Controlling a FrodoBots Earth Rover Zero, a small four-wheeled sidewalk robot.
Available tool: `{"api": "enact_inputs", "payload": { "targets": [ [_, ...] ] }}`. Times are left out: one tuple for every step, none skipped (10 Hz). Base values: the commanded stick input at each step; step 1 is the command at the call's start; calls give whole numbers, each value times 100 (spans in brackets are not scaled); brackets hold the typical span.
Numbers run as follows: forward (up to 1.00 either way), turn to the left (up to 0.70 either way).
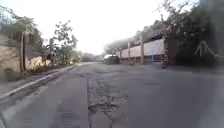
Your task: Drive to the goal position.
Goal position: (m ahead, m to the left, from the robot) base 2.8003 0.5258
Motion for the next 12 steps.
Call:
{"api": "enact_inputs", "payload": {
  "targets": [
    [100,0],
    [100,0],
    [100,0],
    [100,0],
    [100,0],
    [100,0],
    [100,0],
    [100,0],
    [100,0],
    [100,0],
    [100,0],
    [100,0]
  ]
}}
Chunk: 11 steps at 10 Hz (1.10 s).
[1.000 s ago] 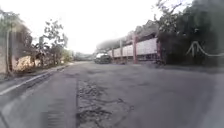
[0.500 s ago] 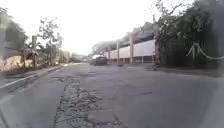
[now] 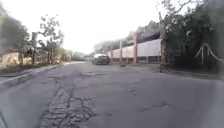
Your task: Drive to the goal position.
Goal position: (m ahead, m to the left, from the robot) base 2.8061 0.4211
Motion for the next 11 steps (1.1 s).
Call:
{"api": "enact_inputs", "payload": {
  "targets": [
    [100,0],
    [100,0],
    [100,0],
    [100,0],
    [100,0],
    [100,0],
    [100,0],
    [100,0],
    [100,0],
    [100,0],
    [100,0]
  ]
}}
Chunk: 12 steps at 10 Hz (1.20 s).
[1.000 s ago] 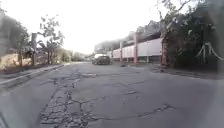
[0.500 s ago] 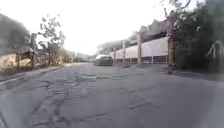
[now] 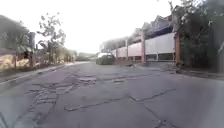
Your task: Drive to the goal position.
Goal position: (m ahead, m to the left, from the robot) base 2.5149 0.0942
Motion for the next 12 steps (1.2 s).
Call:
{"api": "enact_inputs", "payload": {
  "targets": [
    [100,0],
    [100,0],
    [100,0],
    [100,0],
    [100,0],
    [100,0],
    [100,0],
    [100,0],
    [100,0],
    [100,0],
    [100,0],
    [100,0]
  ]
}}
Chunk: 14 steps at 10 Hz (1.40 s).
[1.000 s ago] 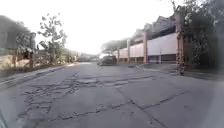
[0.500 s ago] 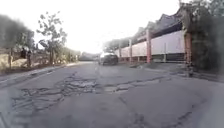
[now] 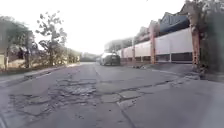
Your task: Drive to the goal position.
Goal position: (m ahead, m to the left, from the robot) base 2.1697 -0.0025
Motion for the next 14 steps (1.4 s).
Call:
{"api": "enact_inputs", "payload": {
  "targets": [
    [100,0],
    [100,0],
    [100,0],
    [100,0],
    [100,0],
    [100,0],
    [100,0],
    [100,0],
    [100,0],
    [100,0],
    [100,0],
    [100,0],
    [100,0],
    [100,0]
  ]
}}
